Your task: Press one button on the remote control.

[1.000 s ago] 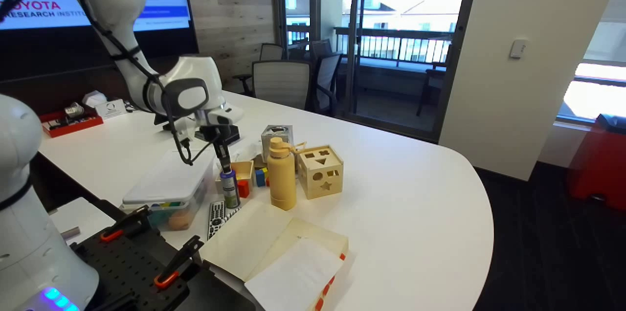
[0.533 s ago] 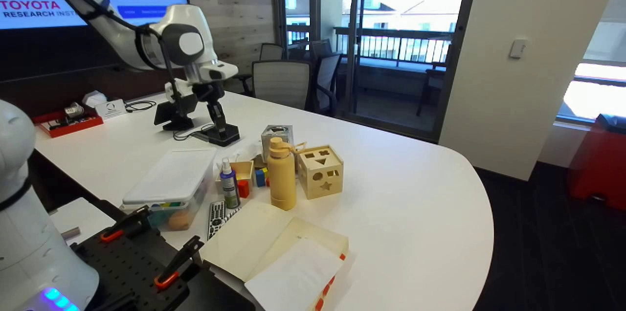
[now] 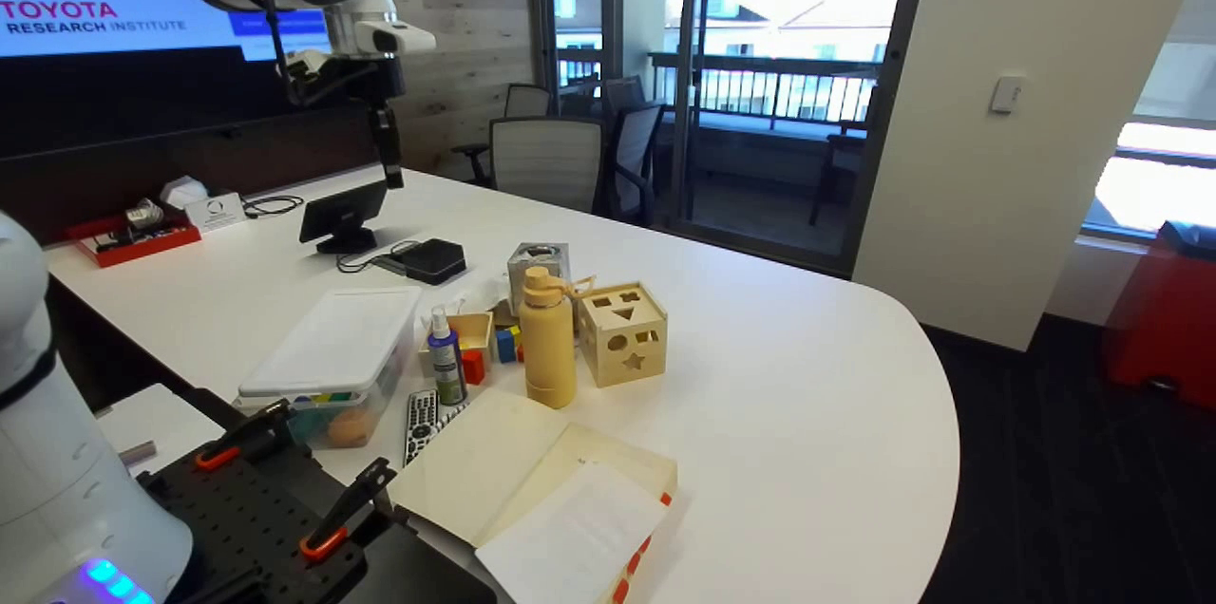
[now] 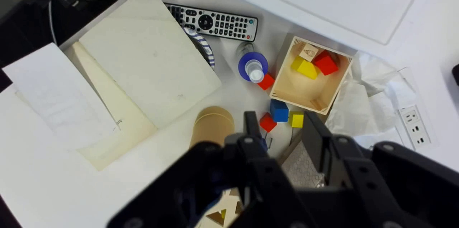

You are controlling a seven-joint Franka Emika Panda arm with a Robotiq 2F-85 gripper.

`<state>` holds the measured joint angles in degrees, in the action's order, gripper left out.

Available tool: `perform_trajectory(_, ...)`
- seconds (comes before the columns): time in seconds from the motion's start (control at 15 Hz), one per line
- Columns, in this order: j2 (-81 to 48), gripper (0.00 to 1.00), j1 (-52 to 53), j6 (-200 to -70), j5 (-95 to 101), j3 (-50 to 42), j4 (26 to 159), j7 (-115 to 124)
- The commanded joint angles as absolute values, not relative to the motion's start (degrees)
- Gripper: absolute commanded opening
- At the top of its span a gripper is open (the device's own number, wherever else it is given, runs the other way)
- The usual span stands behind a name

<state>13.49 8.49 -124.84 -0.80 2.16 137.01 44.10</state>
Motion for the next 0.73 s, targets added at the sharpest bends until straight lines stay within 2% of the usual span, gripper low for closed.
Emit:
perform_trajectory(0.0,14.15,0.71,5.66,-119.13,-3.85,3.75,132.38,42.90)
perform_trajectory(0.27,14.39,1.00,4.68,-117.31,-4.22,4.19,130.64,43.21)
perform_trajectory(0.67,14.69,1.00,4.54,-116.01,-3.33,5.59,131.09,43.15)
